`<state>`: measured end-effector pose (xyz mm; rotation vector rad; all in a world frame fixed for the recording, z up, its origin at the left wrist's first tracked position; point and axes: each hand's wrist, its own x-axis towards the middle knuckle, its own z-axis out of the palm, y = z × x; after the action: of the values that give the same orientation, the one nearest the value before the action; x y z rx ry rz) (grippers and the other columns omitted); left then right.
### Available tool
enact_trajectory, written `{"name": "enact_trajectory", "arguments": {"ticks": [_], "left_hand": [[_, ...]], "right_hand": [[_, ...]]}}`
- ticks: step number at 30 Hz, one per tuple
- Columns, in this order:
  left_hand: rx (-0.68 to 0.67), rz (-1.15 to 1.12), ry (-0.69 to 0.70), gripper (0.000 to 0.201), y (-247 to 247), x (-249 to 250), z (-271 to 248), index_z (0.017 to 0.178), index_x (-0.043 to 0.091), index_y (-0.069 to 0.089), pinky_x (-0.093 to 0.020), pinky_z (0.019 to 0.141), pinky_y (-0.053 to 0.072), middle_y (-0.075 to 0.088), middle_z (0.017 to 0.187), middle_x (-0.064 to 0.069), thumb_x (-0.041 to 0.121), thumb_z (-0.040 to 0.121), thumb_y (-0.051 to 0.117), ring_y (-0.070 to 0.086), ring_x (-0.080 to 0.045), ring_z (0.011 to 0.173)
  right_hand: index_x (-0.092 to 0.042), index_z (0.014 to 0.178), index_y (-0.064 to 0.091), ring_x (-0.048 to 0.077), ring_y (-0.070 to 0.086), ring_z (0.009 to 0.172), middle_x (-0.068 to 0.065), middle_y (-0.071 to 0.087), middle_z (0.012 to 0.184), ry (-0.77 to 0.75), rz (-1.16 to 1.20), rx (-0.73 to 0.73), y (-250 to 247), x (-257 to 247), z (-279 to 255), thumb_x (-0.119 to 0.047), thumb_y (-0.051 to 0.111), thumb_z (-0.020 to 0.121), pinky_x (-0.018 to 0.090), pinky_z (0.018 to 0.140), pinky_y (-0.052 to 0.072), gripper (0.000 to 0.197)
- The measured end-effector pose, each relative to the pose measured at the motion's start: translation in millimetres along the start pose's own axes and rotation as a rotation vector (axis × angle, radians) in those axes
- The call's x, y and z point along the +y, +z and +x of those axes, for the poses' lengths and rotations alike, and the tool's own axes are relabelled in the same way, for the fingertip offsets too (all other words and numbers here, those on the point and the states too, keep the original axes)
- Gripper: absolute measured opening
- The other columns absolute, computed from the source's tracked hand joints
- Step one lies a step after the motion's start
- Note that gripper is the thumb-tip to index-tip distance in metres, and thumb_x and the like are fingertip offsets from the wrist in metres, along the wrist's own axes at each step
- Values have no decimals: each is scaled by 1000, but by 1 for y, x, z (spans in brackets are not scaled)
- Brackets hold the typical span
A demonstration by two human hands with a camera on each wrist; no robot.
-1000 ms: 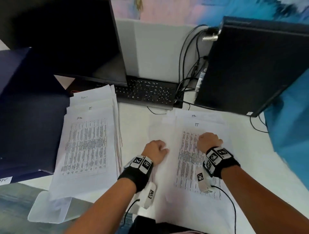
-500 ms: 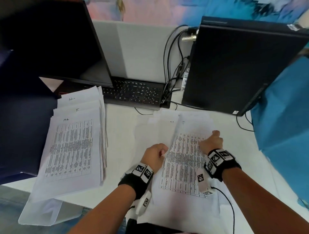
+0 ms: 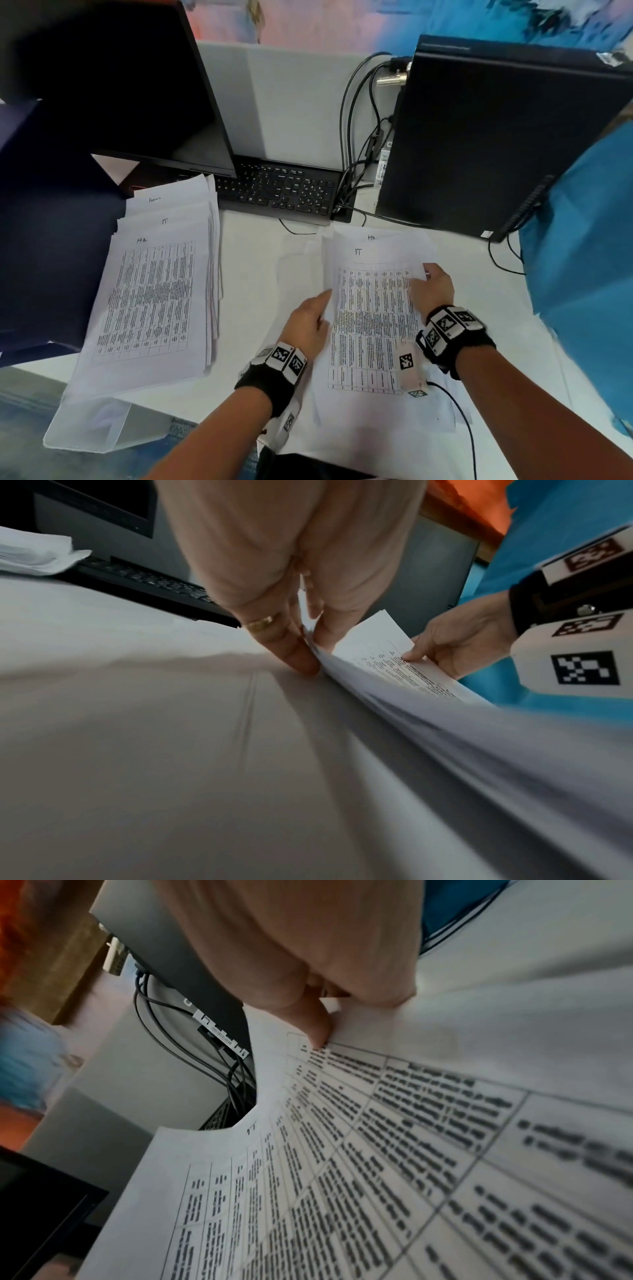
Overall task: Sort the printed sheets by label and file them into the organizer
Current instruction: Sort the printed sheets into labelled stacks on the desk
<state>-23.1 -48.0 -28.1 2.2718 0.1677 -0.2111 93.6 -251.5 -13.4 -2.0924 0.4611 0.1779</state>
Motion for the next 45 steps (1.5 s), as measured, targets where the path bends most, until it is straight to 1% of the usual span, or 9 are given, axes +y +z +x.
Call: {"name": "enact_trajectory", "arguments": {"ticks": [11,15,20,23,28,34,37,42,45], "left_hand": [[22,-50,-92,22,-10,-21,6,106,9,72,-4,98,22,37,146,0,9,86,65,41,-12,128],[9,-147,23,18,-8,-30,0,96,7,75,-27,109,37,44,141,-1,0,83,66,51,-19,123],[124,-193,-74,5,-11,-24,4,80,7,70,-5,57,38,59,83,1,10,84,67,49,-5,61],[286,-318,-227,27,-13,-38,14,68,2,58,-21,60,37,50,64,-2,23,82,70,44,-14,59],[404,-658,-381,22,-29,-42,22,101,7,70,-36,91,53,73,93,-4,18,81,71,67,-17,84],[510,-785,-362,14,-61,-49,13,85,10,67,-23,71,51,68,68,10,24,86,68,62,-6,66],[550,-732,-369,21,-77,-53,3,73,15,59,-19,50,36,44,44,12,28,91,60,38,-3,41],[642,-764,-439,35,-107,-75,-10,97,11,67,-38,93,49,69,94,-10,43,92,52,64,-23,94],[675,-816,-460,29,-125,-84,-15,91,27,71,-48,96,48,71,103,-8,45,87,49,64,-28,103]], "right_hand": [[-14,121,52,14,62,70,10,66,98,86,306,-180,14,-2,-3,2,62,84,23,56,48,41],[-14,127,48,11,59,69,9,65,95,92,293,-198,15,1,3,4,61,84,20,52,43,48],[-14,135,40,13,57,76,7,62,108,96,175,-233,18,3,10,2,54,89,9,46,42,50],[-14,129,47,14,58,80,5,63,108,103,198,-232,22,-1,11,-3,57,88,19,58,44,44],[-7,122,56,17,59,77,10,65,109,136,47,-431,37,-11,13,-6,54,88,24,54,40,34],[-5,139,35,27,48,125,10,46,140,126,-107,-588,66,-38,2,-14,54,92,46,105,41,52],[0,136,36,28,57,111,13,53,130,153,-119,-680,81,-53,-5,-10,58,92,39,88,52,50],[-3,120,53,31,66,100,14,65,114,149,-127,-794,109,-69,-20,-5,66,84,48,88,54,39],[-9,111,61,28,66,100,9,68,111,104,-99,-791,127,-68,-24,-3,65,83,47,93,51,28]]}}
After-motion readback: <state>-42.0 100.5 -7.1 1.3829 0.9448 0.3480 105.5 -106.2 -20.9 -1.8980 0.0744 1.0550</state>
